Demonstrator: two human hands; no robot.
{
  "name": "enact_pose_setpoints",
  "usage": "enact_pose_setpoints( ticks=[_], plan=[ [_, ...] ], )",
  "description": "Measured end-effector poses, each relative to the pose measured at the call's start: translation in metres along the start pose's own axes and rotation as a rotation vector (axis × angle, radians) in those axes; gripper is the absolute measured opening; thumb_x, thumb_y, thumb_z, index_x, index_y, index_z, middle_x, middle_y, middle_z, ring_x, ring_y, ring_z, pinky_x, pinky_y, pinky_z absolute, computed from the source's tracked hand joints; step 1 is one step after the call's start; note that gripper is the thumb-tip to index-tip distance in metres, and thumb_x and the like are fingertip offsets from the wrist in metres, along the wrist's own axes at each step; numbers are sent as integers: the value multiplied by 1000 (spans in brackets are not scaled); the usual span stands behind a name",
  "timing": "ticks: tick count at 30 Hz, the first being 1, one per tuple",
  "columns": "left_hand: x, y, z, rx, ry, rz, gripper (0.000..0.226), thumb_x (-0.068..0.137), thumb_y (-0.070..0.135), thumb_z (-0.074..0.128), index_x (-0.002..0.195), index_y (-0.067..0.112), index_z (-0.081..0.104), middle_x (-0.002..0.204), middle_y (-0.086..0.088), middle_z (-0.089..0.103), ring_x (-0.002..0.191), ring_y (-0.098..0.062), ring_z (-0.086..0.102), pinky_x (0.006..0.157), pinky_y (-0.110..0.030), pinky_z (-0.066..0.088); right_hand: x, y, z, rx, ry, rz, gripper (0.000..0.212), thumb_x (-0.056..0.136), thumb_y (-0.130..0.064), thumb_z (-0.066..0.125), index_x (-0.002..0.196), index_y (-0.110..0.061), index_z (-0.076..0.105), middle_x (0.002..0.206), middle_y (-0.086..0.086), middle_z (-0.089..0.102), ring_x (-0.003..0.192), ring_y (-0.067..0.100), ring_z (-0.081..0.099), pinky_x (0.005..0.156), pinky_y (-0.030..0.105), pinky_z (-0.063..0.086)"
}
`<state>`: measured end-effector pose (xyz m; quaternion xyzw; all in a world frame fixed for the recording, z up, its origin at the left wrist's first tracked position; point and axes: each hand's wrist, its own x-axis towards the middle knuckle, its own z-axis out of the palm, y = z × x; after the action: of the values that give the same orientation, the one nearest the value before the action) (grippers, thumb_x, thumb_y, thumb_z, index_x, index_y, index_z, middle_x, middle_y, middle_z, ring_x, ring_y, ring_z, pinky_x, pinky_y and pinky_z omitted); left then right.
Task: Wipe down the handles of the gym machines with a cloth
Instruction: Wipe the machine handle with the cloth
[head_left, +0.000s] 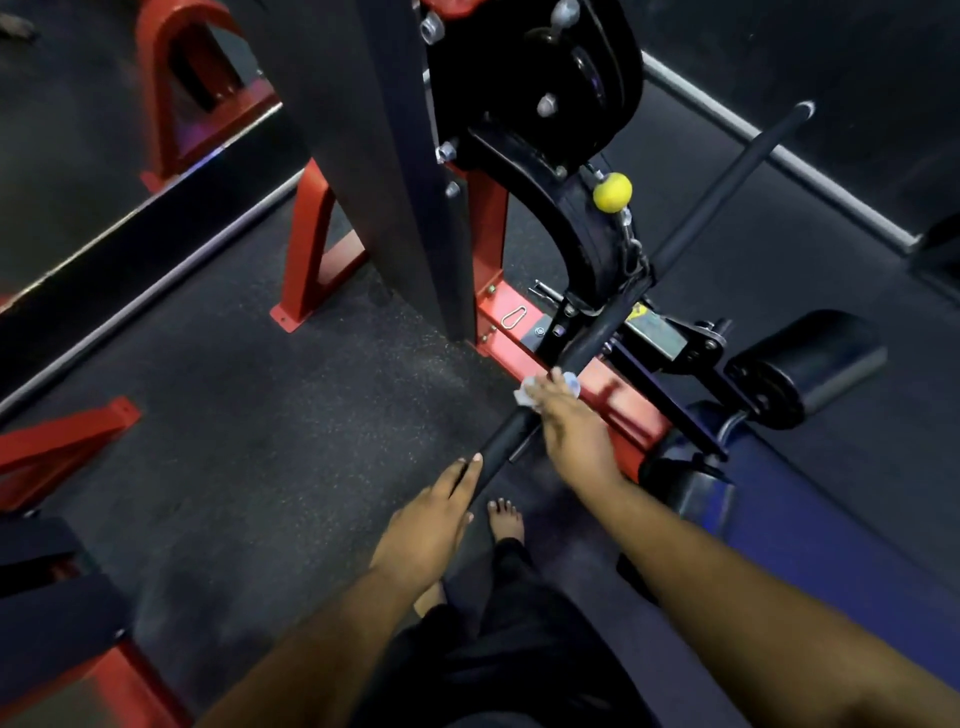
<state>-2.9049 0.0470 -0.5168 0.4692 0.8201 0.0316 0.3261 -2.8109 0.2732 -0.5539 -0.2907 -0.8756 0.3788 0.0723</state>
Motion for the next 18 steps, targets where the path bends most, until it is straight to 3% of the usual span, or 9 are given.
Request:
enact_pose_setpoints(
  ticks=[2,4,8,11,14,16,18],
  plan=[
    [-2,1,-1,18,12,9,74,109,34,42,162,29,-9,170,8,8,133,-20,50,94,-41,57,26,12,-30,-1,146,103,51,93,14,46,138,-4,62,152,12,49,147,27,39,124,23,20],
    [-4,2,0,37,16,26,74,110,31,40,163,25,-10,171,6,-3,140,-18,43,97,-37,55,61,28,-60,-76,233,184,46,95,10,46,136,-3,62,153,17,48,146,32,40,125,34,24],
    [-9,7,-2,100,-20,86,99,98,-1,56,162,23,-16,167,3,-29,158,-18,9,113,-35,44,92,42,-65,-289,161,253,46,99,2,41,143,-11,52,164,16,31,144,38,40,108,46,44],
    [-10,15,-9,144,-36,86,105,92,-10,56,162,19,-17,167,2,-31,159,-20,3,115,-36,42,77,31,-39,-276,178,282,59,92,11,40,147,-10,49,166,15,27,152,37,27,117,45,38],
    [-9,16,-10,154,-44,87,104,92,-11,54,162,18,-17,167,1,-31,159,-19,4,113,-33,44,45,16,-12,-254,143,180,62,88,16,40,144,-7,52,162,17,34,153,39,22,125,44,25],
    [-10,15,-11,145,-50,87,104,92,-8,55,162,19,-17,167,3,-31,159,-19,4,112,-33,44,17,4,3,-254,44,42,57,91,15,44,141,-9,56,161,14,38,154,34,22,126,42,17],
    [-10,16,-11,130,-53,81,104,93,-6,57,162,20,-17,167,4,-31,159,-19,5,113,-35,44,-6,0,11,-211,-87,-118,55,92,15,47,139,-9,59,159,12,42,153,29,23,126,45,18]
  ],
)
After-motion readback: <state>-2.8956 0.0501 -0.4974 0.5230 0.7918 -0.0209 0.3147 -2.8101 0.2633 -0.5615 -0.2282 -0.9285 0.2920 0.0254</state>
